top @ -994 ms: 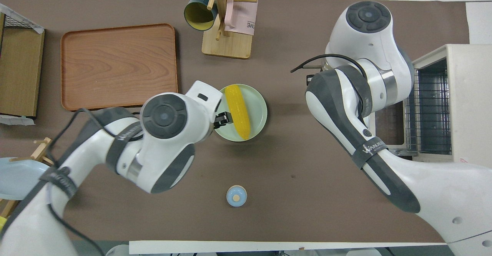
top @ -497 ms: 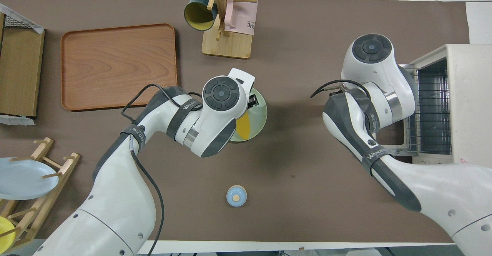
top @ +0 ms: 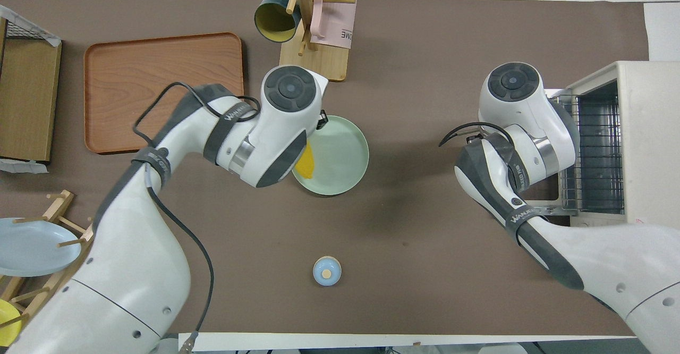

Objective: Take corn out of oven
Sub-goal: 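Carry the corn to the wooden tray while the right gripper reaches the oven, then release the corn on the tray while the right gripper closes the oven door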

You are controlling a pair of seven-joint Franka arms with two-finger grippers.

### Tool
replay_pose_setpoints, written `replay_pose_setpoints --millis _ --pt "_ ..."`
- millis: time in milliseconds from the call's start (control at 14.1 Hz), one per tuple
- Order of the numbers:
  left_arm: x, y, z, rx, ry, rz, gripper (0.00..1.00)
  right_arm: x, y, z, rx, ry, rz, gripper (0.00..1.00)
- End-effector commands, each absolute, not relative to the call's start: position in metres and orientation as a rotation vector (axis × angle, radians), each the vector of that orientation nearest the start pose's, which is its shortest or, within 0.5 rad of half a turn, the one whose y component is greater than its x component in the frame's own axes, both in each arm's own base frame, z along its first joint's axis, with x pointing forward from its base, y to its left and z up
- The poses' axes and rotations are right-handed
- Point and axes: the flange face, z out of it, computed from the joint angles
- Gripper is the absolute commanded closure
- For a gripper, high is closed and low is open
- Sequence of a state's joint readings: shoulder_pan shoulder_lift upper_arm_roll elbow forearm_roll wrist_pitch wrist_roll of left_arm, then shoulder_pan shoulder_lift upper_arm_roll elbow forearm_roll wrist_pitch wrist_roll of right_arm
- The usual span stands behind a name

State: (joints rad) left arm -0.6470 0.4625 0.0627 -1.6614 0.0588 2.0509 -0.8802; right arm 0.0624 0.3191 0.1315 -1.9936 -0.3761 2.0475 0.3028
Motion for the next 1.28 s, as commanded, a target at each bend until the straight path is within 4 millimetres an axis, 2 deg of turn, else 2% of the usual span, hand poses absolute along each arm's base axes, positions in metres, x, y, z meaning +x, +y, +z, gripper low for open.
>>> replay_pose_setpoints --millis 0,71,142,213,284,355,426,497,568,639,710,852,923,994,1065,1136,1207 --pt "0.621 -0.264 0.325 -3.02 -0.338 0.008 1.0 0.571 0.075 0.294 -3.503 -0.283 0.345 1.0" --pt "0.641 -0.227 0.325 -3.037 -0.343 -0.032 1.0 0.576 0.073 0.304 -3.506 -0.311 0.371 1.0" --pt "0.654 -0.199 0.323 -3.055 -0.313 -0.066 1.0 0.584 0.068 0.32 -3.502 -0.37 0.399 1.0" --pt "0.667 -0.175 0.315 -3.068 -0.294 -0.106 1.0 0.59 0.063 0.334 -3.497 -0.409 0.419 1.0" --pt "0.67 -0.164 0.314 -3.07 -0.269 -0.113 0.97 0.592 0.053 0.349 -3.491 -0.421 0.427 0.99" --pt "0.67 -0.162 0.314 -3.078 -0.221 -0.118 0.48 0.591 0.04 0.368 -3.489 -0.402 0.404 0.99" --pt "0.67 -0.163 0.318 -3.071 -0.198 -0.117 0.05 0.589 0.028 0.381 -3.484 -0.41 0.4 0.99" --pt "0.67 -0.156 0.329 -3.069 -0.216 -0.129 0.0 0.585 0.014 0.396 -3.468 -0.428 0.412 0.98" --pt "0.668 -0.138 0.371 -3.061 -0.262 -0.147 0.0 0.582 0.003 0.407 -3.447 -0.428 0.414 0.98" --pt "0.662 -0.099 0.415 -3.043 -0.326 -0.138 0.0 0.579 -0.01 0.42 -3.423 -0.427 0.401 0.97" --pt "0.646 -0.074 0.464 -3.042 -0.314 -0.115 0.0 0.575 -0.022 0.431 -3.403 -0.421 0.4 0.95" --pt "0.61 -0.045 0.525 -3.045 -0.216 -0.019 0.0 0.567 -0.037 0.448 -3.361 -0.378 0.391 0.9" --pt "0.593 -0.032 0.545 -3.044 -0.2 0.034 0.0 0.565 -0.042 0.455 -3.347 -0.355 0.376 0.82" --pt "0.572 -0.022 0.57 -3.05 -0.139 0.085 0.0 0.561 -0.043 0.466 -3.329 -0.324 0.362 0.57" --pt "0.557 -0.014 0.588 -3.059 -0.046 0.113 0.0 0.556 -0.043 0.481 -3.309 -0.288 0.326 0.23" --pt "0.544 -0.007 0.601 -3.065 -0.01 0.131 0.0 0.552 -0.043 0.503 -3.277 -0.242 0.262 0.0" --pt "0.538 -0.003 0.608 -3.069 -0.009 0.137 0.0 0.547 -0.044 0.525 -3.241 -0.197 0.218 0.0"
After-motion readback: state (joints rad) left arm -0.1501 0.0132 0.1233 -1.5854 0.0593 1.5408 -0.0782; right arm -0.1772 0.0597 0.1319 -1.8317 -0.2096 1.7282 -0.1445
